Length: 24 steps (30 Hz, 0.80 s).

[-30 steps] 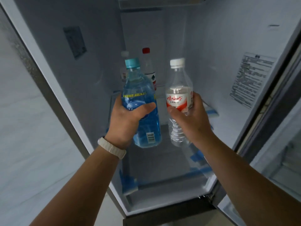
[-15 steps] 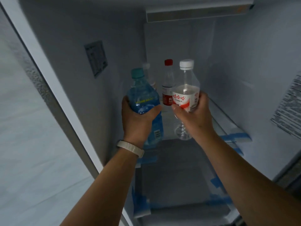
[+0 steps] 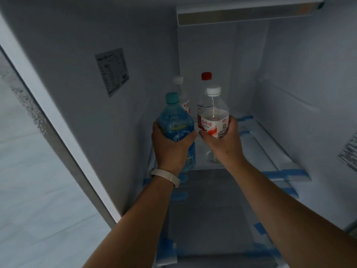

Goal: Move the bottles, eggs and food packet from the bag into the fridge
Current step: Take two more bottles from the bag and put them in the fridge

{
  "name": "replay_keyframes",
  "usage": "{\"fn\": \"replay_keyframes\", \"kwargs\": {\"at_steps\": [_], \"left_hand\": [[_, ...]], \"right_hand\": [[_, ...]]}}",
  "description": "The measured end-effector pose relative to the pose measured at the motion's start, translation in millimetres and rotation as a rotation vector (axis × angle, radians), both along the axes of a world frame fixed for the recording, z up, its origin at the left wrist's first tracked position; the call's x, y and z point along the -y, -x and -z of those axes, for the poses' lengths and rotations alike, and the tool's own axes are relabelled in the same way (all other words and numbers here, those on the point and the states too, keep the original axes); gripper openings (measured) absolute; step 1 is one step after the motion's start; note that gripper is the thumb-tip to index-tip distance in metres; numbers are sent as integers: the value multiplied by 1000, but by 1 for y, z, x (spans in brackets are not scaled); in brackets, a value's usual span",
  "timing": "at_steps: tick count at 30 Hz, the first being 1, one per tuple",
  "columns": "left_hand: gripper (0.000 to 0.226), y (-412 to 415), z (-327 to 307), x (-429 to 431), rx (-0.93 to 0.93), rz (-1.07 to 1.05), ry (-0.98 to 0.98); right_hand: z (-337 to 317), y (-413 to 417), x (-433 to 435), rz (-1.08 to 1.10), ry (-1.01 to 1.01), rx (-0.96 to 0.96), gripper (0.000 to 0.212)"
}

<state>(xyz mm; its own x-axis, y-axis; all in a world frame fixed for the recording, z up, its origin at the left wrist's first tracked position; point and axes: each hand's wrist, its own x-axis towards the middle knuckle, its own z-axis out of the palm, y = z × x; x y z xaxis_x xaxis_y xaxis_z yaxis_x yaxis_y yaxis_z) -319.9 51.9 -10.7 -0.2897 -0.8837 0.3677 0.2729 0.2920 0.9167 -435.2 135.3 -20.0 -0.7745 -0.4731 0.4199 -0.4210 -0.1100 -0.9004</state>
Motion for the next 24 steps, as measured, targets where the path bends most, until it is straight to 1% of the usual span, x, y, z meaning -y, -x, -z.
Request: {"fn": "replay_keyframes", "kwargs": {"at_steps": [6, 12, 15, 18, 21, 22, 24], "left_hand": [[76, 16, 7, 8, -11, -28, 43], [84, 29, 7, 15, -13, -77, 47], [80, 35, 7, 18, -6, -66, 41], [82, 34, 9, 18, 19, -31, 19], [75, 30, 14, 18, 25, 9, -7], [77, 27, 16, 19, 29, 20, -19], [89, 21, 20, 21, 59, 38, -42]], "right_hand": [[6, 10, 9, -19, 39, 41, 61], [11, 14, 12, -44, 43, 27, 63], [12, 16, 11, -57, 42, 31, 63], [15, 19, 9, -76, 28, 27, 63], [20, 21, 5, -106, -6, 34, 60], [21, 22, 3, -115, -12, 36, 57], [22, 23, 1, -135, -10, 35, 51]]}}
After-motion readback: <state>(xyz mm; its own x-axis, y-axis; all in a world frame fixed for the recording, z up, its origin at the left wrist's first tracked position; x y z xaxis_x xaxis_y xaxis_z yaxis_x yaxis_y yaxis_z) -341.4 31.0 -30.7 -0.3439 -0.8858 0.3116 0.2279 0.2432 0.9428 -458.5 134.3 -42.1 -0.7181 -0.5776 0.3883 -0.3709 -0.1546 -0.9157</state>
